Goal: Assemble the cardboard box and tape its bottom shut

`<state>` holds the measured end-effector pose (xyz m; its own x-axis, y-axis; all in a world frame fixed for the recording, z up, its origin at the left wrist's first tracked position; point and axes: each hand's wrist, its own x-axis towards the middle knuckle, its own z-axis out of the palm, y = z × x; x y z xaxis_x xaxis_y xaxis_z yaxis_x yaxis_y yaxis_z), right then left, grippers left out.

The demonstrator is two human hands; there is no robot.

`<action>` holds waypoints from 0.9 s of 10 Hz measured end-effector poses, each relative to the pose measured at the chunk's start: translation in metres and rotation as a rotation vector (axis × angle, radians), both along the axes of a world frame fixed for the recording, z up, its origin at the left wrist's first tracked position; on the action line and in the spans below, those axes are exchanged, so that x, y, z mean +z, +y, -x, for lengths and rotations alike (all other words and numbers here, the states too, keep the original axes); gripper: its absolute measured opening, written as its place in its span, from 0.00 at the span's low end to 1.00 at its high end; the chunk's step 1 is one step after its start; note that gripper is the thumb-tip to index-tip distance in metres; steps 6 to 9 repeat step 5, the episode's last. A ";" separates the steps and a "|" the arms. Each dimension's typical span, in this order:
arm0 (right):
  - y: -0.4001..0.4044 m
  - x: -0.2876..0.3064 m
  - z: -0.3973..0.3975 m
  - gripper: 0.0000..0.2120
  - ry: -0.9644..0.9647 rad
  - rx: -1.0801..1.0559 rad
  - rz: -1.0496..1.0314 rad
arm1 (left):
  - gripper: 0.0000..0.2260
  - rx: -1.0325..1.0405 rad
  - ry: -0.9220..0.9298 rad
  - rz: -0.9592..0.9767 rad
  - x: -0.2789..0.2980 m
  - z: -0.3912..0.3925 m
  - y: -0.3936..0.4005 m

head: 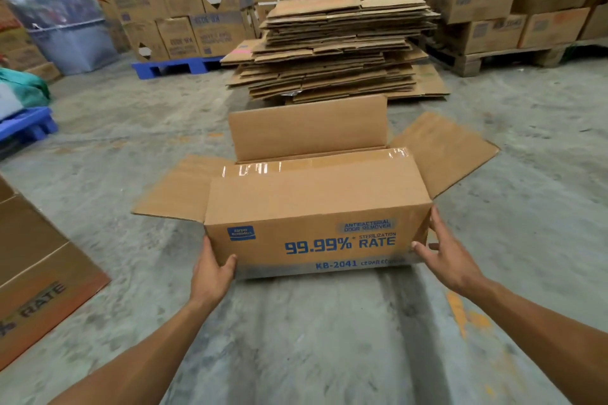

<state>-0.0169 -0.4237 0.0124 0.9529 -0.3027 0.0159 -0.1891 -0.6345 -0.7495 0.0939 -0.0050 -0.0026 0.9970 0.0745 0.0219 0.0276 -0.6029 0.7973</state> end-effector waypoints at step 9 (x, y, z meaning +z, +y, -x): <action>0.030 -0.009 -0.033 0.31 0.466 -0.018 0.175 | 0.24 0.039 0.453 -0.075 0.007 -0.028 -0.024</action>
